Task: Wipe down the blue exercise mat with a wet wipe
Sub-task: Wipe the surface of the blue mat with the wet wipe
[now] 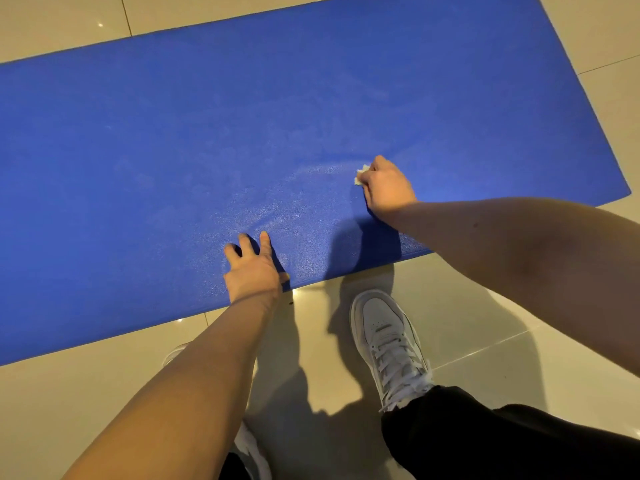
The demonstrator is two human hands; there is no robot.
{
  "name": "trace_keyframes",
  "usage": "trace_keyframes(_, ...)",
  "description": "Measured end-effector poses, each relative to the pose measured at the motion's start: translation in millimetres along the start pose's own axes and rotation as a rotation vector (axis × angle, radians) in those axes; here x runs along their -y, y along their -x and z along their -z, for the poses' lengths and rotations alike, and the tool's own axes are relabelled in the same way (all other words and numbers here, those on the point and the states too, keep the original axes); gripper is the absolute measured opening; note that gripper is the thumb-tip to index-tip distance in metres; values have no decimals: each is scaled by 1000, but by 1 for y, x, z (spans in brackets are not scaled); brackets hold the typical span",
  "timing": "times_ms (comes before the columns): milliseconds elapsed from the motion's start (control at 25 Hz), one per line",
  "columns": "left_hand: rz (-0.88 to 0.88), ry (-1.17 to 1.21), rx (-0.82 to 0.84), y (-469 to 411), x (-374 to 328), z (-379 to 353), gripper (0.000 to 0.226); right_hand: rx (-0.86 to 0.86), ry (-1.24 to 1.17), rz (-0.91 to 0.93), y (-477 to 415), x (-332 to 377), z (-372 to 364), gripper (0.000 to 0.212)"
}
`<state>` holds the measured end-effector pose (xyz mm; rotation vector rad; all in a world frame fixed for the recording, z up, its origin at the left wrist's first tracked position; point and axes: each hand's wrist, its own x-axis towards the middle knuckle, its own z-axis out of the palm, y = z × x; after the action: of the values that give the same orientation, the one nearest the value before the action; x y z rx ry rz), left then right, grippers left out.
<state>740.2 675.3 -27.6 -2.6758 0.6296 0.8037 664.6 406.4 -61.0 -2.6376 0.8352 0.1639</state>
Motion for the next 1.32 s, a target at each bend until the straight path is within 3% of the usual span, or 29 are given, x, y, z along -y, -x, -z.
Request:
trace_keyframes(80,-4,0,-3,0,0,-1,92,-29,-9,-114,-2,18,-5,25)
trace_keyframes(160,-5,-1,-4,0,0,-1,92,-27,-21,-117,-3,48,-14,24)
trace_keyframes(360,-2,-10,-1,0,0,0,93,126,-55,189,12,101,-40,16)
trace_keyframes(480,-2,0,3,0,0,1,94,143,-4,337,4,85,-25,12)
trace_keyframes(680,-1,-9,-2,0,0,1,93,-22,125,93,-16,10,-2,24)
trace_keyframes(800,-5,-12,-1,0,0,1,93,-50,111,-35,-17,28,-13,22)
trace_keyframes(880,0,-19,3,0,0,1,94,-15,101,24,-15,59,-25,22)
trace_keyframes(1000,-1,-10,7,0,1,2,94,98,101,264,1,106,-35,24)
trace_keyframes(1120,2,-11,9,1,0,3,94,143,19,414,-3,99,-38,20)
trace_keyframes(1200,-1,-7,15,2,0,4,94,145,52,337,-16,74,-25,24)
trace_keyframes(1320,-2,0,21,1,0,5,94,3,152,117,-35,25,-11,34)
